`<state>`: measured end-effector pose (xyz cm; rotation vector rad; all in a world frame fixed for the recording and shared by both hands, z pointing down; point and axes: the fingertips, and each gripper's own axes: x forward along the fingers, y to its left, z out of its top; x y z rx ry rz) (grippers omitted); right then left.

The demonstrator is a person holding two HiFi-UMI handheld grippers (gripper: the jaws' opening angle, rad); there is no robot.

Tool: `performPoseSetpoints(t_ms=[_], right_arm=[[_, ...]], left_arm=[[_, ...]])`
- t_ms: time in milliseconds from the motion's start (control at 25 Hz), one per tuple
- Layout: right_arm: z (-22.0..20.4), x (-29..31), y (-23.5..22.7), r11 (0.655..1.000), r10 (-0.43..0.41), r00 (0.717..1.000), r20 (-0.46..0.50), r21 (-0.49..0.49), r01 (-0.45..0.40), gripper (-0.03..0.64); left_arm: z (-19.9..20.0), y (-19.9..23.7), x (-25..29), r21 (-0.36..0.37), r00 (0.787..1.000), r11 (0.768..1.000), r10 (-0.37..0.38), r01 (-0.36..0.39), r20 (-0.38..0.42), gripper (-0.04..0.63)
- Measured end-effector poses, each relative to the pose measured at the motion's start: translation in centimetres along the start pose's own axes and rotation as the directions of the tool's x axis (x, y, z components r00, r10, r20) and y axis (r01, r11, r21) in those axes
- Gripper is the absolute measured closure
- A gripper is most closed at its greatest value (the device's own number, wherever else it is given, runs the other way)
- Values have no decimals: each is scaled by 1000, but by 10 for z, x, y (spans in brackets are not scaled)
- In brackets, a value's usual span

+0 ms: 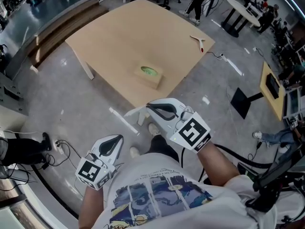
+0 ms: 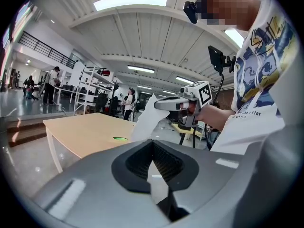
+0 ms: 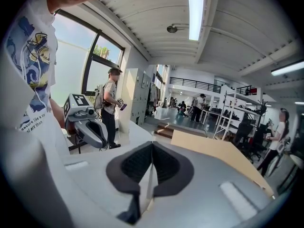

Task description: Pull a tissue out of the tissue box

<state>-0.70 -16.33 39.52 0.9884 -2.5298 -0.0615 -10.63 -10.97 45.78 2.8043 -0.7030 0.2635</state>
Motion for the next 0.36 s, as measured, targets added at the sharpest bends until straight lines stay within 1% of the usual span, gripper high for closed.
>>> performPoseSetpoints(t_ms=[360], right_arm=[[10, -5, -4, 1000, 7, 1000, 0, -2, -7, 614]], left_arm=[[17, -2, -2, -4, 1000, 1000, 15, -15, -4, 589]])
